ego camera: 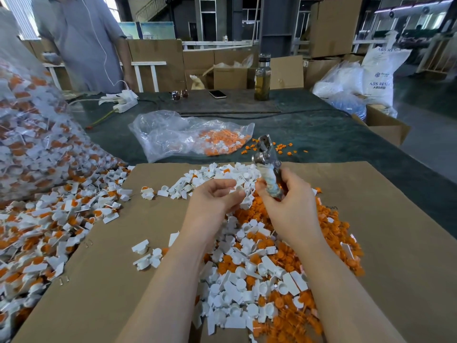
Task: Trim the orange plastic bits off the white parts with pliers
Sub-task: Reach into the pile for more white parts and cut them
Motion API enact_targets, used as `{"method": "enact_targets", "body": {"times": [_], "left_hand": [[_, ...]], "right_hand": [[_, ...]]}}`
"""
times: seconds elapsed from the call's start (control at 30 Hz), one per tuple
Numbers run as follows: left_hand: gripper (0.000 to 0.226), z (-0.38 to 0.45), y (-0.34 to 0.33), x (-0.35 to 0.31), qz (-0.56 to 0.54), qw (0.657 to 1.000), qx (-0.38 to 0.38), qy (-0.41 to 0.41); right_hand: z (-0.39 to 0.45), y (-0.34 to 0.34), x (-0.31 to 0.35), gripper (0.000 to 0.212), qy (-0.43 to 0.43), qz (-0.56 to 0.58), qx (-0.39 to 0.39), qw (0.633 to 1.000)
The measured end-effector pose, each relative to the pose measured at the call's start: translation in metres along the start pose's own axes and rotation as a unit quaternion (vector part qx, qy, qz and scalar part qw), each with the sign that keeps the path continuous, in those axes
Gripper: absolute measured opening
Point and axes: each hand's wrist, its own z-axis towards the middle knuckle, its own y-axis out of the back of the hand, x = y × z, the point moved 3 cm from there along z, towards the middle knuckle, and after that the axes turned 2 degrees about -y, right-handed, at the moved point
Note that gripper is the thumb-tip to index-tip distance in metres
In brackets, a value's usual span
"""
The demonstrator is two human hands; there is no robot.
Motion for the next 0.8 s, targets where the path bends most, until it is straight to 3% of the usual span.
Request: {"method": "enact_targets", "body": {"times": [0.3,0.8], "left_hand": [[0.016,-0.0059,-0.0062,-0.0033,-0.070,0.998,-0.001,-0.004],[0.026,-0.0077,-0.0098,-0.0091,-0.089,0.996,-0.004,0.007]], "right_hand": [[-0.0016,-0.0042,0.0033,0.011,-0.002,0.062,0.020,0.998],[-0.0030,-0.0051,0.0040,0.013,0.016,-0.004,-0.022,1.000]]}}
